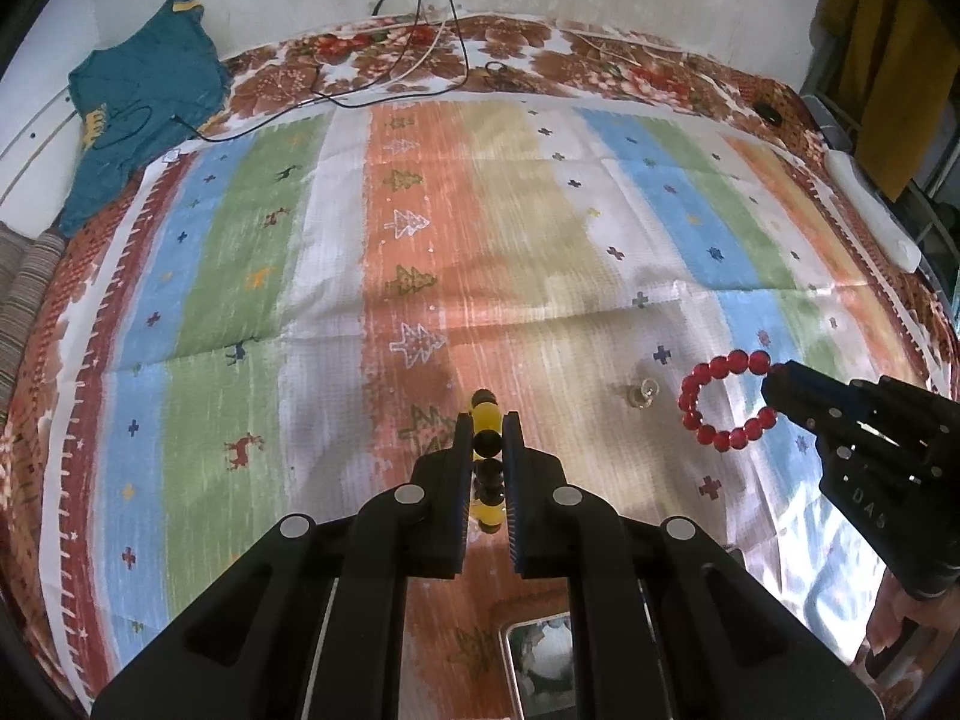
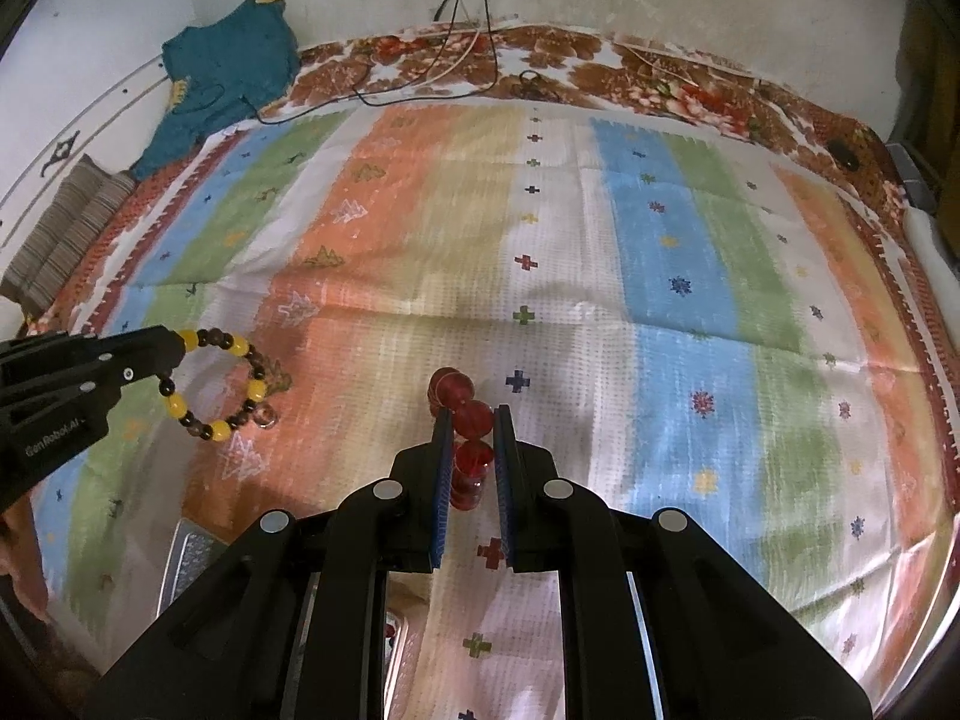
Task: Organize jewelry
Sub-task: 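Lift the yellow-black bracelet with the left gripper while the right gripper carries the red bracelet to the tin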
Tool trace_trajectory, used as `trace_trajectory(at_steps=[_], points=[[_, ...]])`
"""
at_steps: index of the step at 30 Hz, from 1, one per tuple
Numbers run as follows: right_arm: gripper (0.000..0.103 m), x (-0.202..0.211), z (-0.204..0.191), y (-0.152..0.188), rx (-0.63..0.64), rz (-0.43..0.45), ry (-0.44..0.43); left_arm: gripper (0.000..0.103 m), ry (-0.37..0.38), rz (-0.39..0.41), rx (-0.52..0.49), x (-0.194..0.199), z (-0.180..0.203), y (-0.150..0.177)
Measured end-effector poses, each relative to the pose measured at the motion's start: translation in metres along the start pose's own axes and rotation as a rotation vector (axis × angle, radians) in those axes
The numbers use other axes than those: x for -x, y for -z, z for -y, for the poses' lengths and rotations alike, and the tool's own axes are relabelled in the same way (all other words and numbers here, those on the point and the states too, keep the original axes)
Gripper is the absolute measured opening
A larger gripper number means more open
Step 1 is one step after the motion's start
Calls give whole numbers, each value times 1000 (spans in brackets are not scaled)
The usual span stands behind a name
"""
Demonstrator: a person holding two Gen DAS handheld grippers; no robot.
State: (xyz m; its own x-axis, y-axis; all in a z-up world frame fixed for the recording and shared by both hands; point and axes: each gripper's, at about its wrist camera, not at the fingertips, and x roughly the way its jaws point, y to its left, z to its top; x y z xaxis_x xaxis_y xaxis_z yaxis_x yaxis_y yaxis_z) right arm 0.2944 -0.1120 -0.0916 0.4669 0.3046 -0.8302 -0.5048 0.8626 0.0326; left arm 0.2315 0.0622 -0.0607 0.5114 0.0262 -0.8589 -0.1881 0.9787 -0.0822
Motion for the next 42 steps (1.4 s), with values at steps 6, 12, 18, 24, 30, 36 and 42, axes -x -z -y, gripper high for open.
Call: trace_trajectory(at_steps=[6,12,18,24,30,36,42], points=[[14,11,-1,3,-17,20,-29,9,10,20,-2,14,6,4],[14,29,-6,4,9,64,-29,9,20,47,-17,27,16,6],[14,39,-10,8,22,84,-45,9,26,77,-45,44,24,14],[14,49,-15,16,43,99,-35,9,37,110,-54,62,29,22],[14,65,-21,21,57,129,-48,9,48,117,-52,70,31,31],[14,76,-26,29,73,147,-45,9,61,137,-52,82,33,38],[14,83,-29,37,84,158,-52,9,56,157,-64,94,39,49]])
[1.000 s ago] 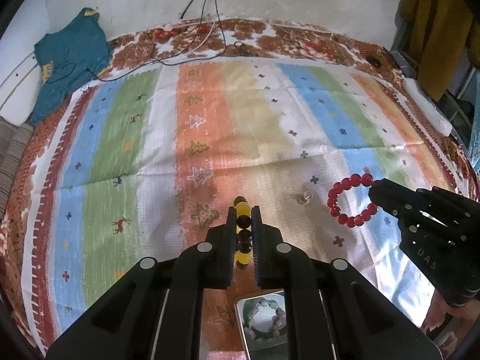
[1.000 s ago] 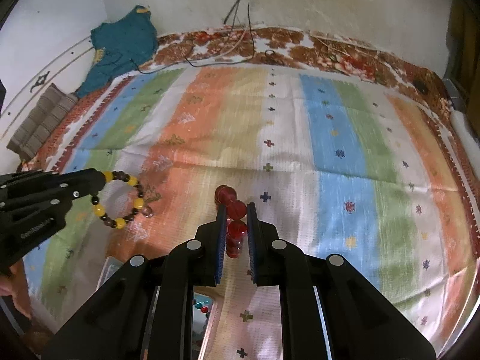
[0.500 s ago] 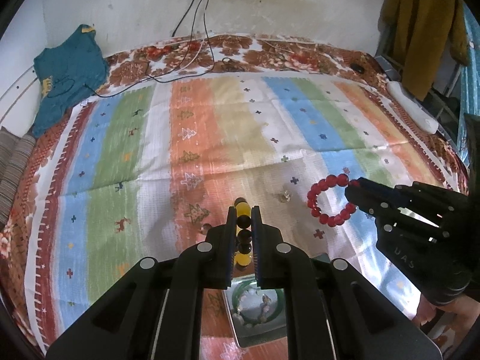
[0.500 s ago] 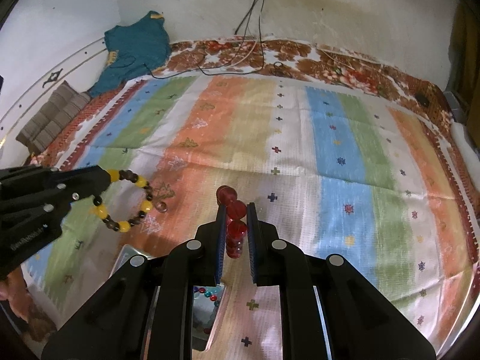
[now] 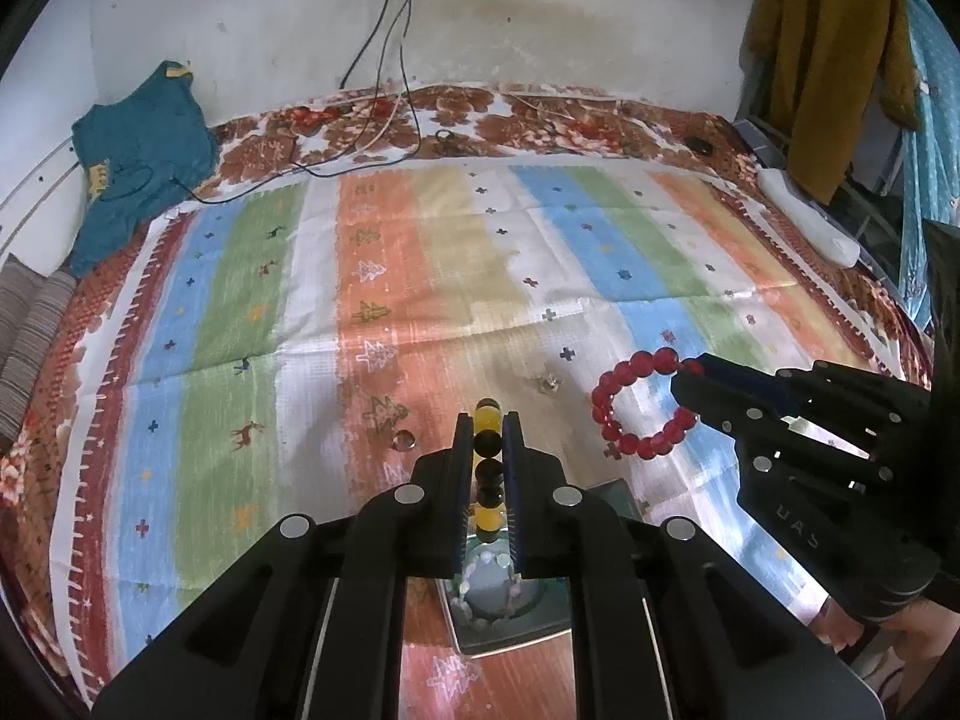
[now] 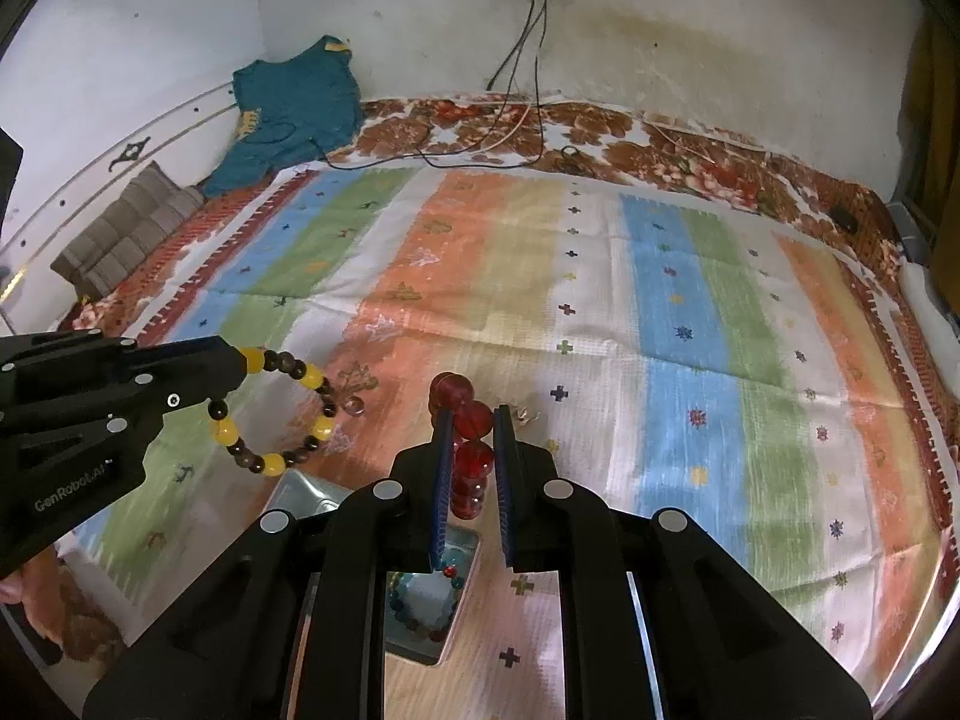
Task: Organize jewelry
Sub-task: 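Lift the yellow-black bracelet with the left gripper while the right gripper carries the red bracelet to the tin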
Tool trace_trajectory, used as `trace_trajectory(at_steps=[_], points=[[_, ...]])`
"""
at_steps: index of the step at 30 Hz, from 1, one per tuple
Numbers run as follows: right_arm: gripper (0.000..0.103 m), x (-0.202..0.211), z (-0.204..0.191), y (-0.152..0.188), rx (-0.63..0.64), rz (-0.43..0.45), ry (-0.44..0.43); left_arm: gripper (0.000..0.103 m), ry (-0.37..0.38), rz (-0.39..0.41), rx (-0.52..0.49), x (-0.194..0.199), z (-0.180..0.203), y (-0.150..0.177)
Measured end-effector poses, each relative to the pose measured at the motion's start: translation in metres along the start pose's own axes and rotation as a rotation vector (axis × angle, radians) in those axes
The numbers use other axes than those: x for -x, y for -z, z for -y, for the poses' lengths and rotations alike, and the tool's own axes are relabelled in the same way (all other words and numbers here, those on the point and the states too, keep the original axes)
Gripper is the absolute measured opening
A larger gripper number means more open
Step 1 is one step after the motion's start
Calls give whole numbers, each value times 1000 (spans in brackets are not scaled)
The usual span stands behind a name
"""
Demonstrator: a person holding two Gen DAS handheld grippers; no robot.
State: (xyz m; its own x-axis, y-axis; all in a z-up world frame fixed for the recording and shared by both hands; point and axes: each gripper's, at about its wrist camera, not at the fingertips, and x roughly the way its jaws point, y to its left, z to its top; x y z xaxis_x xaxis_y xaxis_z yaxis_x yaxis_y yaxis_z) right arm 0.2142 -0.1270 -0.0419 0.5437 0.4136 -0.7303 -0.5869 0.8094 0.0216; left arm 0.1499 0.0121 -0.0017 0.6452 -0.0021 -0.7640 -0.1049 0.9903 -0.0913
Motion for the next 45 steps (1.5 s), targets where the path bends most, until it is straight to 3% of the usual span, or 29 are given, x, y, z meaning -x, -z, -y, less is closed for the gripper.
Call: trace_trajectory(at_steps=[21,45], points=[[14,21,-14,19,25,13,-15,9,17,29,-6,26,9,19],[16,26,-21,33,20,-20,-52,11,16,3,4,36,14,38]])
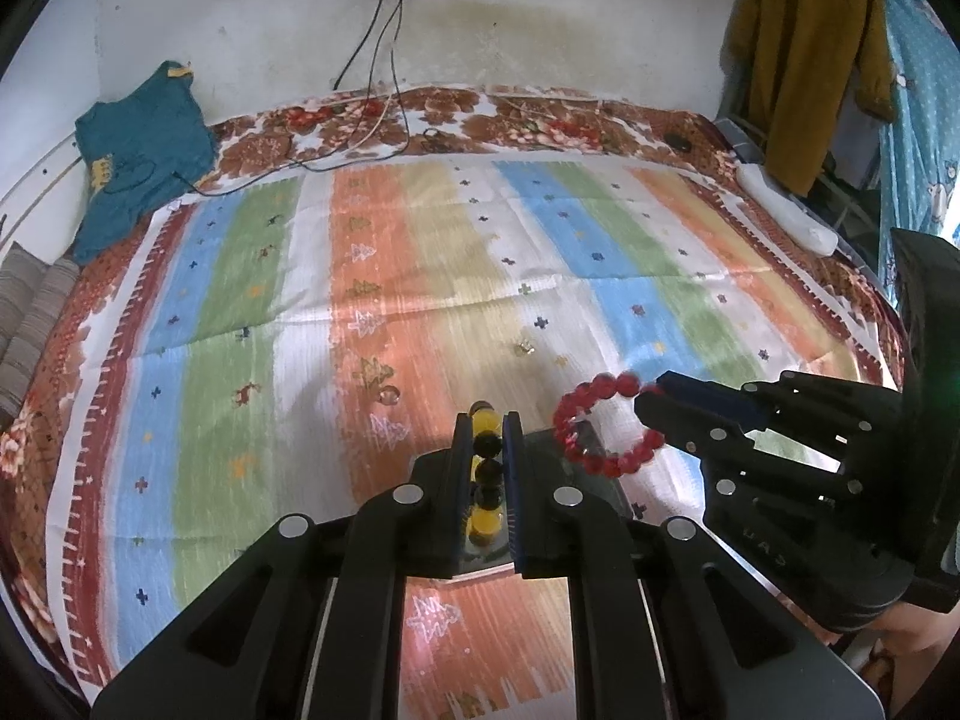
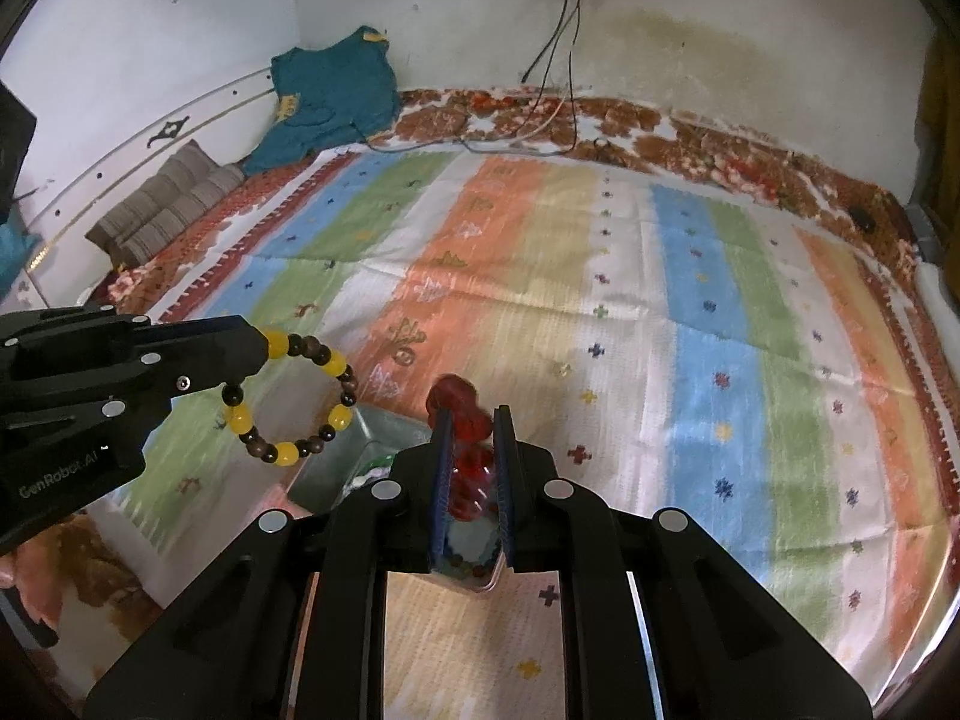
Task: Organize jewelry
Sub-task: 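Lift the yellow-black bracelet with the left gripper while the right gripper carries the red bracelet to the tin, then open the left gripper over the tin while the right gripper releases the red bracelet inside, then move both grippers forward toward the two small rings on the cloth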
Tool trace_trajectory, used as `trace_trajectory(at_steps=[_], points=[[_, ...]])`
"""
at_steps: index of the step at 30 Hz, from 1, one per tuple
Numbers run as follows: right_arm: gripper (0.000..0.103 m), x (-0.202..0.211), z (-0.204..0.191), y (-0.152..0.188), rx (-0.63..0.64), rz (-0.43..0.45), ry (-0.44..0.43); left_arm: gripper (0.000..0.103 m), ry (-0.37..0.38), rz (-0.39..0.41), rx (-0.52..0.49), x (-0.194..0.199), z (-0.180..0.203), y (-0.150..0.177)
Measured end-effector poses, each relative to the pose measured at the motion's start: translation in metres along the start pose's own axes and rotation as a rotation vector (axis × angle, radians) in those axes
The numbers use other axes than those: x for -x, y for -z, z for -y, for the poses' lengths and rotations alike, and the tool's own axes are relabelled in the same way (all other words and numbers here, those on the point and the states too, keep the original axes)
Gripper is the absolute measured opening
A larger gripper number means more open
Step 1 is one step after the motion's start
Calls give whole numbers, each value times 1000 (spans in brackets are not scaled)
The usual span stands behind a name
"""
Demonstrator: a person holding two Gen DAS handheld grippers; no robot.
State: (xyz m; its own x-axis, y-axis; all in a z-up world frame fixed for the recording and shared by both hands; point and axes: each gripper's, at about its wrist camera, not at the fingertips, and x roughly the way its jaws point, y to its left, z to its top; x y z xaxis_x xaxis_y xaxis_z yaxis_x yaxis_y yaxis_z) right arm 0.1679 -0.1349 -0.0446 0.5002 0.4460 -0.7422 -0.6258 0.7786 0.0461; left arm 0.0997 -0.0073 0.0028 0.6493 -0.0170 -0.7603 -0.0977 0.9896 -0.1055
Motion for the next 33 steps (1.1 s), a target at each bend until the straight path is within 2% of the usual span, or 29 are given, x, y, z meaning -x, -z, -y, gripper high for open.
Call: trace_trajectory(at_steps=[1,3,7,10,15,18,20,30,33], points=[[18,0,2,0,-10,-6,12,12,-7,2,5,1,-1,0],[30,-1,9,-1,-40,-16,22,12,-17,4,7,1,-3,-1],[30,-7,22,-1,-80,-38,43,12,-34,-5,17,-3,-10,-5],[35,-11,29,-1,-96,-54,47,13,-36,-11,25,-4,-13,-6],[37,-20,33,-1,-93,-91,51,24,-43,-30,27,-10,-19,-6],[43,-22,33,-2,-89,-99,47,25,-48,-60,23,-17,-22,-5],[46,-22,33,-3,-82,-97,45,30,-42,-70,23,-21,-24,-6],[56,-37,40,-13,-100,-108,52,43,-51,-121,10,-43,-34,-11],[59,-41,41,-16,-102,-114,38,44,-62,-142,-4,-52,-36,-13]])
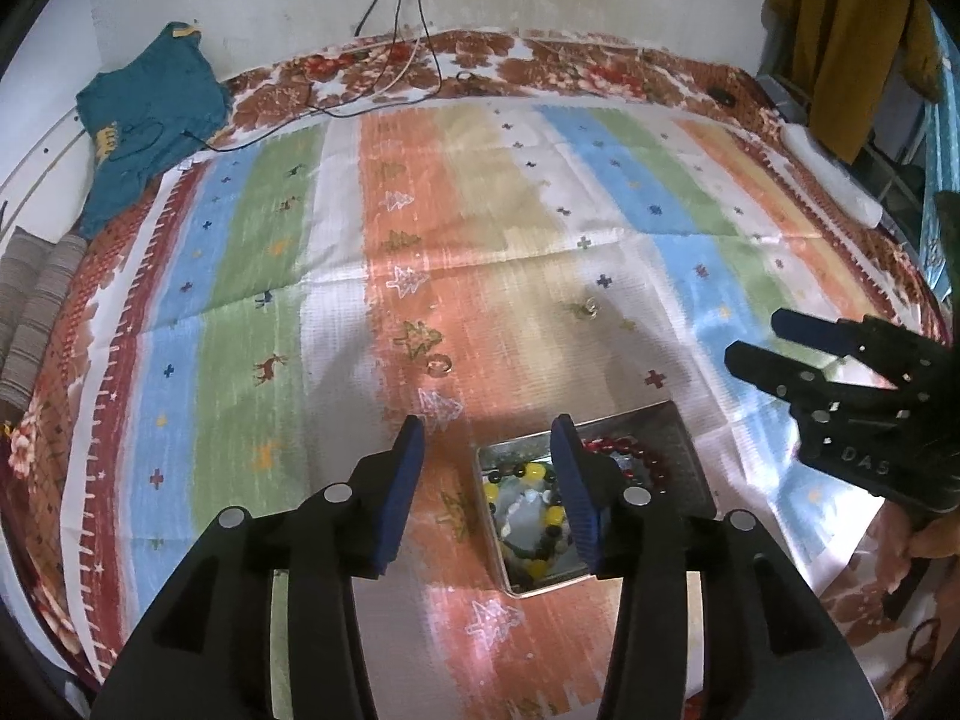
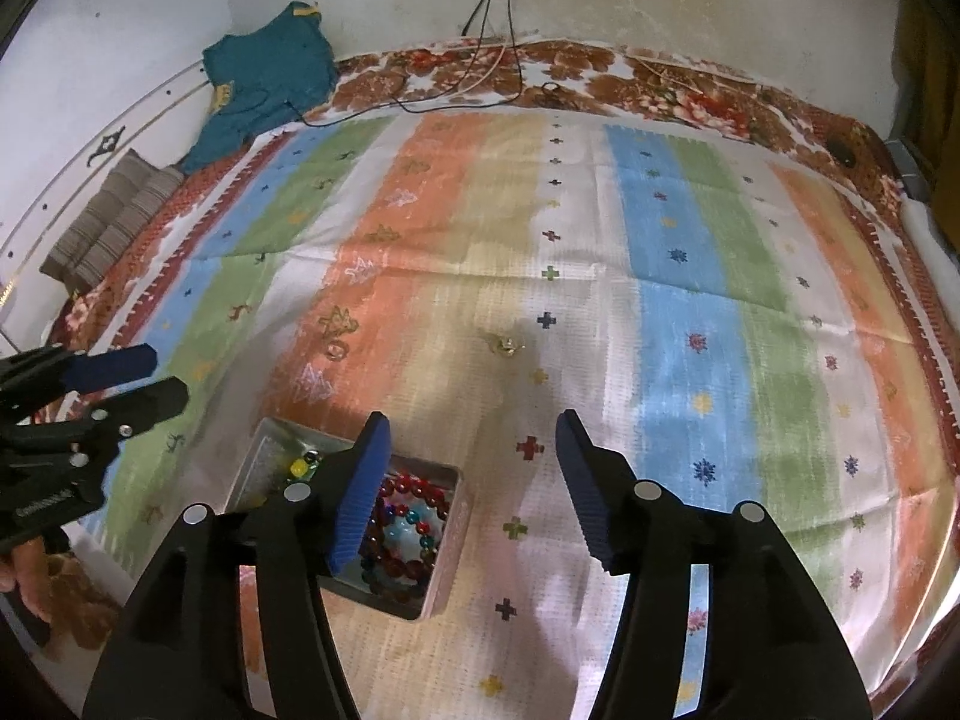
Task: Organize jewelry
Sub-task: 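Move both grippers forward toward the two small rings on the cloth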
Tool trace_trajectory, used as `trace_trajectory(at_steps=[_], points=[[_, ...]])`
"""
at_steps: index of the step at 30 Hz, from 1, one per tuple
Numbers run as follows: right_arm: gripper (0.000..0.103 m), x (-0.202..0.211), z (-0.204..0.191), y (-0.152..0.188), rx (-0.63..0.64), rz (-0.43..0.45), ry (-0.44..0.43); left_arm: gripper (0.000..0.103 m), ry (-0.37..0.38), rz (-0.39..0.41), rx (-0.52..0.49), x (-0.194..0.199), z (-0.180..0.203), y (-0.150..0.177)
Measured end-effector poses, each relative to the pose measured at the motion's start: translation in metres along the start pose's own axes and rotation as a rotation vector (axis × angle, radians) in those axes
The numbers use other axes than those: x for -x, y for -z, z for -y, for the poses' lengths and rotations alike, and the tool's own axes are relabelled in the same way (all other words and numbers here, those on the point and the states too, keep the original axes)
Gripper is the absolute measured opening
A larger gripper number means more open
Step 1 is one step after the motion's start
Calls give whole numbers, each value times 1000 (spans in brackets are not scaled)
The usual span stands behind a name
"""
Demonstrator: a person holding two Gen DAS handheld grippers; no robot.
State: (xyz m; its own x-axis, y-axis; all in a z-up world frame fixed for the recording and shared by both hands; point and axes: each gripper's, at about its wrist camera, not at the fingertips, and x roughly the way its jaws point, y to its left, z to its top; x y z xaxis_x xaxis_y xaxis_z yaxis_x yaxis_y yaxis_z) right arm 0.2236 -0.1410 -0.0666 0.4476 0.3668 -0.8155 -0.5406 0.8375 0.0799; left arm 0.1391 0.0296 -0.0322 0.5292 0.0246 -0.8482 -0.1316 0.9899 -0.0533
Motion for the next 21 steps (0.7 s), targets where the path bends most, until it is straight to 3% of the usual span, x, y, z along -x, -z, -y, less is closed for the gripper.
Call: trace_trajectory(at_steps=[5,13,21], points=[[60,-18,0,-7,35,-37,15,53,-43,-11,11,-14,-9,-5],[61,-46,4,-17,38,-86,16,53,-67,-91,29,-44,-18,-12],[62,-61,9,-25,45,-89,32,54,-78,-101,19,-59,-19,-21]])
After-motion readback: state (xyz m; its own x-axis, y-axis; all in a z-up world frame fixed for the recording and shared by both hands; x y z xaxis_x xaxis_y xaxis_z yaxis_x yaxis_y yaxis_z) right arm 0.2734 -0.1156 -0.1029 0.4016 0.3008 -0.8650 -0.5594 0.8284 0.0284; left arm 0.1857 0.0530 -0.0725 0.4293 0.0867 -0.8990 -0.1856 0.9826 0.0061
